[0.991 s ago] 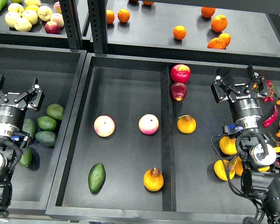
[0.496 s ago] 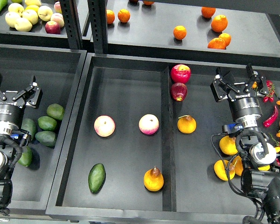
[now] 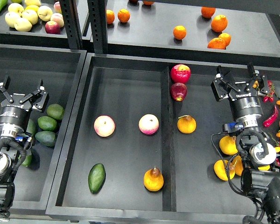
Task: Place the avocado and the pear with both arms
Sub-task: 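Move the left gripper over the green avocado in the center bin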
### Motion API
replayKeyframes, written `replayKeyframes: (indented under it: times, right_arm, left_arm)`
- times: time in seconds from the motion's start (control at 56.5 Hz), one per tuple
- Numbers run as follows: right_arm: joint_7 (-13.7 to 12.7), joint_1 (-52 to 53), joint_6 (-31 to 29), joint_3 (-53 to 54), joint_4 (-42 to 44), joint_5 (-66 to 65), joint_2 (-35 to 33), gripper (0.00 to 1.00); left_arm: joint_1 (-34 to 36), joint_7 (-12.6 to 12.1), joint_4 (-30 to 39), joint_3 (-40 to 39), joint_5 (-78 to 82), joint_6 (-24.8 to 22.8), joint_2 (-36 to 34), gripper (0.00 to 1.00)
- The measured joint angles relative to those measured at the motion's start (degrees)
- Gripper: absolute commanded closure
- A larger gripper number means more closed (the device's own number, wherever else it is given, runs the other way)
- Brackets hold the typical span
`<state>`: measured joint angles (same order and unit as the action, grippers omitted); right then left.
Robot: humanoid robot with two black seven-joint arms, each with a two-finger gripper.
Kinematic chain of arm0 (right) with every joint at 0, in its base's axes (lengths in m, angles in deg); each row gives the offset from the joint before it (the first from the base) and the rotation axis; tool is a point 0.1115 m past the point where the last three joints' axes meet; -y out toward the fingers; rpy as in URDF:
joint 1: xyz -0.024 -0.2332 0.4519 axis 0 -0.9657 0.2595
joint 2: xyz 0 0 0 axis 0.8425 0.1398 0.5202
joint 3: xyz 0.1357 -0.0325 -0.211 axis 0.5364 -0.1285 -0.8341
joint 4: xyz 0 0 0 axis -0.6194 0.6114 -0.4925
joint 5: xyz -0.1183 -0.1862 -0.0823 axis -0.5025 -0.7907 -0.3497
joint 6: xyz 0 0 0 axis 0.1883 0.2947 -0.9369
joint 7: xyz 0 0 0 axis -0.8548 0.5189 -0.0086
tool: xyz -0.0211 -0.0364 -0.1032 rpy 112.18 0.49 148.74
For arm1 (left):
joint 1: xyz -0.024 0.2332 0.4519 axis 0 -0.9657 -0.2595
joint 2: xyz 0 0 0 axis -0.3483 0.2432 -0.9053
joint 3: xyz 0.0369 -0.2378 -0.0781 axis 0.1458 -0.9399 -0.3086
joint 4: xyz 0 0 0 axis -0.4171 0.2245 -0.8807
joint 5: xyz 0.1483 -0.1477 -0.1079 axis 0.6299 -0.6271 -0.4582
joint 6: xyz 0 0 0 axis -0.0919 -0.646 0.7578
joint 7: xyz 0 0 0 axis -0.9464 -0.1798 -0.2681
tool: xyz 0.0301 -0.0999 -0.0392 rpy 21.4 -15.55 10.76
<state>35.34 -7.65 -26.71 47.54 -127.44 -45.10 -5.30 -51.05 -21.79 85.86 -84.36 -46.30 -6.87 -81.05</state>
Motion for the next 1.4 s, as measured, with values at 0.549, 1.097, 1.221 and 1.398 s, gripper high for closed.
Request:
replayKeyframes:
  times: [0.549, 1.097, 1.221, 1.398]
  right_arm:
    - [-2.3, 1.6, 0.2, 0.3, 4.2, 0.1, 0.0, 0.01]
    - [-4.8, 1.6, 0.3, 1.0, 5.2, 0.3, 0.0, 0.01]
    - [-5.1, 1.6, 0.3, 1.0, 5.2, 0.4, 0.0, 0.01]
    - [-5.8, 1.6, 0.4, 0.9, 5.2, 0.4, 0.0, 0.01]
  left_arm:
    - [2.2, -22.9, 2.8, 11.4, -3.5, 0.0, -10.2, 0.07]
    - [19.2, -22.9, 18.7, 54.6, -10.3, 0.0, -36.0, 0.13]
    - [23.9, -22.9, 21.2, 62.9, -6.0, 0.0, -37.7, 0.13]
    - [29.4, -22.9, 22.2, 72.1, 3.0, 0.0, -39.0, 0.13]
